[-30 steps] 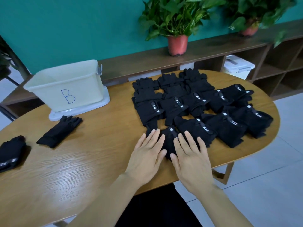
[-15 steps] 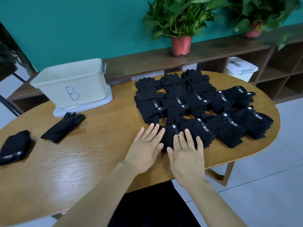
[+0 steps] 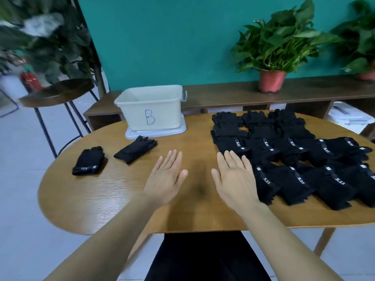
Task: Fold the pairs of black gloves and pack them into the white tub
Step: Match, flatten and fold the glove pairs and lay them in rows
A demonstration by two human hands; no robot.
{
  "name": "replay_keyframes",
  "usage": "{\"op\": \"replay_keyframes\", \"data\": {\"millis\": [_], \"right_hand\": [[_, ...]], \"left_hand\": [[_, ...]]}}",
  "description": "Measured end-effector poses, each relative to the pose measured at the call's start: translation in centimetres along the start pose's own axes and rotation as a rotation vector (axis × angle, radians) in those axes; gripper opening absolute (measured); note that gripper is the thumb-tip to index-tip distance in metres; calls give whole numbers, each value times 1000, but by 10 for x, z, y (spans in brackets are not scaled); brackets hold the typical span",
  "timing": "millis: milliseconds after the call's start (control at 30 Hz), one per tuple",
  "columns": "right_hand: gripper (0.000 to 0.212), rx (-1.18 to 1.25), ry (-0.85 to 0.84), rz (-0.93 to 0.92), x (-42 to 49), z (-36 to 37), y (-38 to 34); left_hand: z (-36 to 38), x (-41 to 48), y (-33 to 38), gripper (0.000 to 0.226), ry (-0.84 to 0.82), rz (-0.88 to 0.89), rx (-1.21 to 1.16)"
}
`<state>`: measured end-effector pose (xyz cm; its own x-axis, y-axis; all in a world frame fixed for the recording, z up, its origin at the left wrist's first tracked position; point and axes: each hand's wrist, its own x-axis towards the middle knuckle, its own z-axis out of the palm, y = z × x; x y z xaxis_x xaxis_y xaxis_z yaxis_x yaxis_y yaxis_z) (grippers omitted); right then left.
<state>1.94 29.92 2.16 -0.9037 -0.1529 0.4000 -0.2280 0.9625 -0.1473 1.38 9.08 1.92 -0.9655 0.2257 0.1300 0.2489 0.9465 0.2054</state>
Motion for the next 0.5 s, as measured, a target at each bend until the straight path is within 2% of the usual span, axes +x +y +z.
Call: {"op": "replay_keyframes", "data": {"millis": [100,267,400,500], "right_hand": [[82,26,-57,-100,18,4,-31],[57,37,-183,-218,50,12,-87],[56,56,-245,-312,79,31,-131],[55,69,-275,-379,99,55,-158]], "left_hand": [[-11,-12,-29,79,23,-66,-7],[-23,-24,-82,85,64,-128,-42],[-28,-17,-126,65,73,-197,-48],[-27,-5,-159,65,81,-239,-59]]}}
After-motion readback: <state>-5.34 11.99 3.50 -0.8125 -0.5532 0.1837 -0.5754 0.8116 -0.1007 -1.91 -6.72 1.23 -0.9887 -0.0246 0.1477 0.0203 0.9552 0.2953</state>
